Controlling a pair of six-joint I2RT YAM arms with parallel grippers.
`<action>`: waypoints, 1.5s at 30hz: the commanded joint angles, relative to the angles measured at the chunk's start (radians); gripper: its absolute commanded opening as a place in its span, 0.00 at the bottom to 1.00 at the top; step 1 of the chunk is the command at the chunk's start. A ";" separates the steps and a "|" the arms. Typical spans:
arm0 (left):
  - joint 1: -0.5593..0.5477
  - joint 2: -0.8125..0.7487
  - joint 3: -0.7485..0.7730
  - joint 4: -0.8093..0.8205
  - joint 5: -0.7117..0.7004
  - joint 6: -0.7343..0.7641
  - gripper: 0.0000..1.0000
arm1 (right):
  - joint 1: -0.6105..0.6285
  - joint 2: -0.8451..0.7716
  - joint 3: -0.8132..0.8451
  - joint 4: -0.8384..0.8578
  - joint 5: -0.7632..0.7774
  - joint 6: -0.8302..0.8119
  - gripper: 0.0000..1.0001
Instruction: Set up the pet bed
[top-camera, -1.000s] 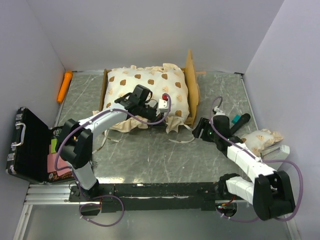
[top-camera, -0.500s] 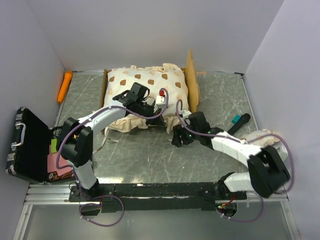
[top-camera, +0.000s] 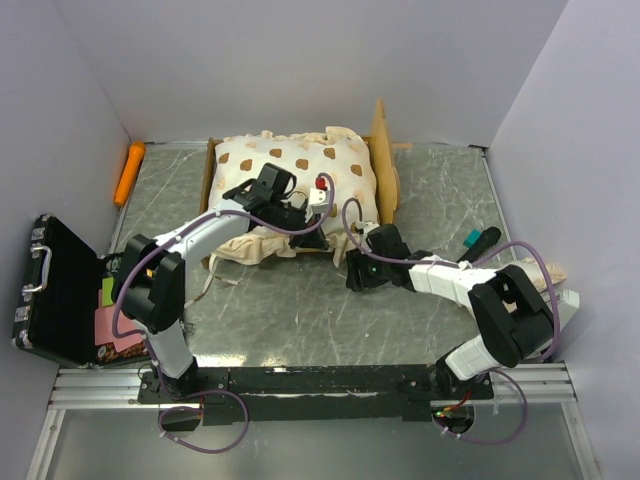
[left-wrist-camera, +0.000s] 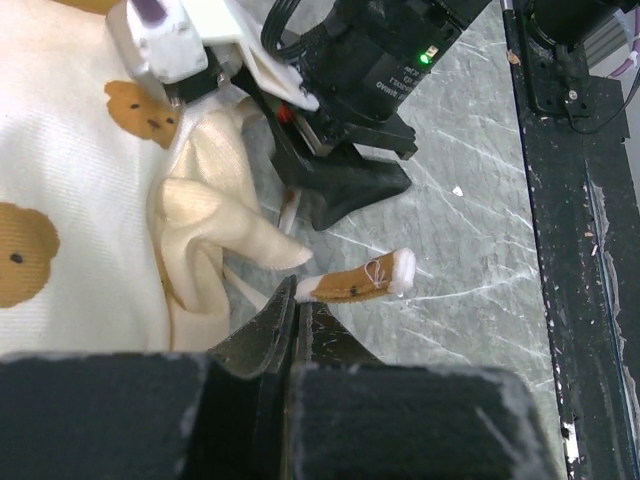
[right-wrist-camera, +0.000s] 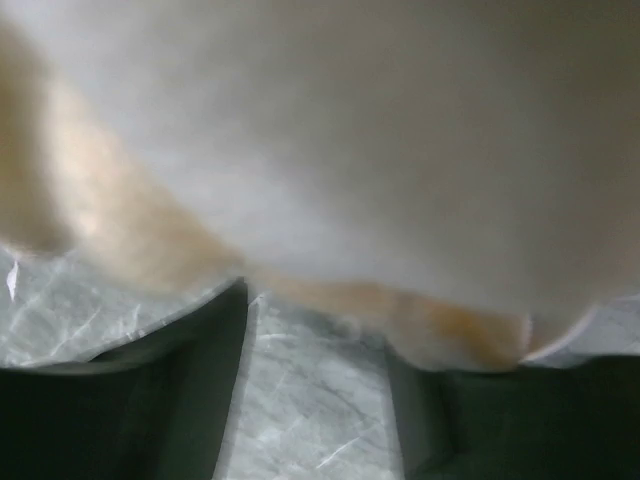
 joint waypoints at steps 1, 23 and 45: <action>0.006 0.001 0.050 -0.001 0.026 0.020 0.01 | 0.005 0.014 -0.065 0.028 0.036 0.079 0.43; -0.057 -0.019 -0.011 -0.090 0.054 0.060 0.01 | 0.170 -0.280 -0.138 0.274 -0.156 0.079 0.36; -0.351 0.195 -0.040 0.073 -0.256 -0.053 0.01 | -0.093 -0.574 -0.342 0.086 0.073 0.337 0.59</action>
